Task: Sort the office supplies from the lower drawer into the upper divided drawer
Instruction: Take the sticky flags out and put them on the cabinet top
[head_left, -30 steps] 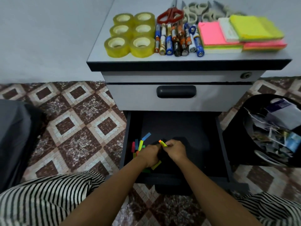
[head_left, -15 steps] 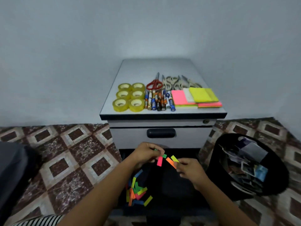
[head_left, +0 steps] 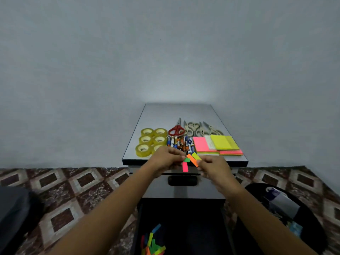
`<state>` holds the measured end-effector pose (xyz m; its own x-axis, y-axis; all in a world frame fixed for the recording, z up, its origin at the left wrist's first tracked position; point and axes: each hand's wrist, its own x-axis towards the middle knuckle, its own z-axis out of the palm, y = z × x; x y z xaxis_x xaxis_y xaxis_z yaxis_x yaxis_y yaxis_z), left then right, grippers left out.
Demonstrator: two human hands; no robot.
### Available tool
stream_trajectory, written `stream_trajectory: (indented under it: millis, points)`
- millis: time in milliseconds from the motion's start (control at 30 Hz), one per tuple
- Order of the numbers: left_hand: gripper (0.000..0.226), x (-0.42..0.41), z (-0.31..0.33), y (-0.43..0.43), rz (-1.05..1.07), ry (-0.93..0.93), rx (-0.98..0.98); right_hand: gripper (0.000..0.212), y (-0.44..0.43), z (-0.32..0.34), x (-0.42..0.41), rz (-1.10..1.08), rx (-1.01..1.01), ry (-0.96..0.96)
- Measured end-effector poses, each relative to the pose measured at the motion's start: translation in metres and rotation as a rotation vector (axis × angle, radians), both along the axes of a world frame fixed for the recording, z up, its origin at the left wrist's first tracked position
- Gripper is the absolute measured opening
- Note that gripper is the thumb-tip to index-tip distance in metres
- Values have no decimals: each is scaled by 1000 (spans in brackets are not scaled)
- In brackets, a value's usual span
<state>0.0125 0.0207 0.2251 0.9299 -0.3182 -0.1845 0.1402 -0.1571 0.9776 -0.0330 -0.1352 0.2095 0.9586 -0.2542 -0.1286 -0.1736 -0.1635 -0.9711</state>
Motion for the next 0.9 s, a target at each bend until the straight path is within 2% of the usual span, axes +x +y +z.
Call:
stream_trajectory:
  millis: [100, 233, 367, 500, 633, 767, 900]
  points:
    - [7, 14, 15, 2, 52, -108, 96, 19, 2, 17, 21, -27, -53, -82]
    - [13, 33, 31, 1, 87, -201, 182, 9, 2, 29, 48, -59, -106, -93]
    - [4, 52, 38, -9, 99, -234, 228, 25, -10, 37, 70, -141, -205, -100]
    - [4, 72, 36, -28, 84, -284, 295, 26, -26, 40, 83, -240, -268, -46]
    - [5, 85, 29, -53, 52, -395, 428, 7, -31, 31, 95, -275, -314, 23]
    - [12, 90, 24, -67, -11, -452, 501, 15, -29, 26, 102, -273, -352, 48]
    - [6, 95, 23, -62, 4, -427, 465, 15, -26, 31, 105, -254, -360, 45]
